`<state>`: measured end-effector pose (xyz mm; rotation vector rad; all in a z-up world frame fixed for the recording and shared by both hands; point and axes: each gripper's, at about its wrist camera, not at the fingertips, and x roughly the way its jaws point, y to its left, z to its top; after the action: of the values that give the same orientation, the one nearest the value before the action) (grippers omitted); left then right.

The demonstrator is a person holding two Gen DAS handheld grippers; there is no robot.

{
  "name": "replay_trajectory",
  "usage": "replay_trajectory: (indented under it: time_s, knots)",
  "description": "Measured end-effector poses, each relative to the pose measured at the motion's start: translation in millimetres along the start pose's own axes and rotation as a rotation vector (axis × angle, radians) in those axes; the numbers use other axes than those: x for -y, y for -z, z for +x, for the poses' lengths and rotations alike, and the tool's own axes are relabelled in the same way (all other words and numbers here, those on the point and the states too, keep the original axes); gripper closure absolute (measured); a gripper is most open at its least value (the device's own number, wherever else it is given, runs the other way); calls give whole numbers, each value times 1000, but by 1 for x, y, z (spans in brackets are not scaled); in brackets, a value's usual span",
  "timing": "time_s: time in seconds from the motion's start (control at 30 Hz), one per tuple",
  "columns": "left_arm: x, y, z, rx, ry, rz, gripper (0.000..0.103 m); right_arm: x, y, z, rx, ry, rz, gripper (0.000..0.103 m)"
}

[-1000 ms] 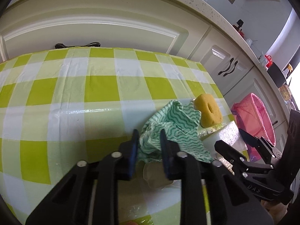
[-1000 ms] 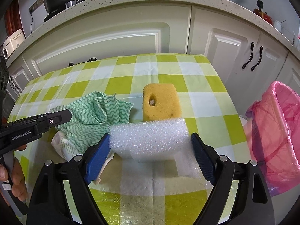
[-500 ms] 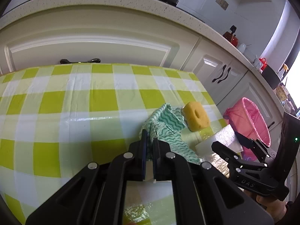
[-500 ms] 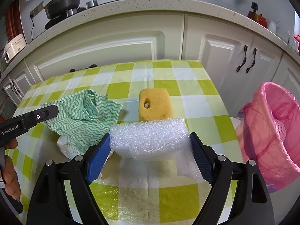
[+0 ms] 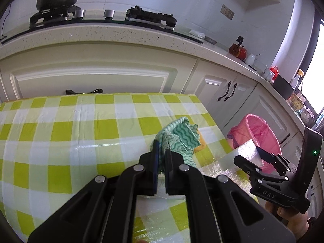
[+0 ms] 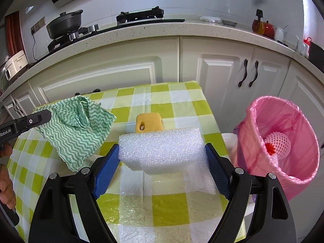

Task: Collect trash
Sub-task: 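Grasp the green striped cloth with the left gripper while the right gripper grasps the white foam sheet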

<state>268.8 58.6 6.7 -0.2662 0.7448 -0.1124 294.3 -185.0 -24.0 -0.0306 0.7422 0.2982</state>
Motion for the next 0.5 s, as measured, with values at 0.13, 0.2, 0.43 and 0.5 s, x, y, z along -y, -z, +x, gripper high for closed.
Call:
replay_trajectory:
  time_s: [0.13,0.2,0.43,0.5]
  knots:
    - [11,-2,-7,10,4,13,98,9,-1,-12,18,9,7,25]
    - [17,-3,-10,15,10,21,98,14,-1,-16,25,10,13,25]
    - [43,-10,-18,33,32,50,98,33,-6,-33,55,20,38,25]
    - [52,-12,-19,39,40,61,98,40,-8,-39,67,27,43,25]
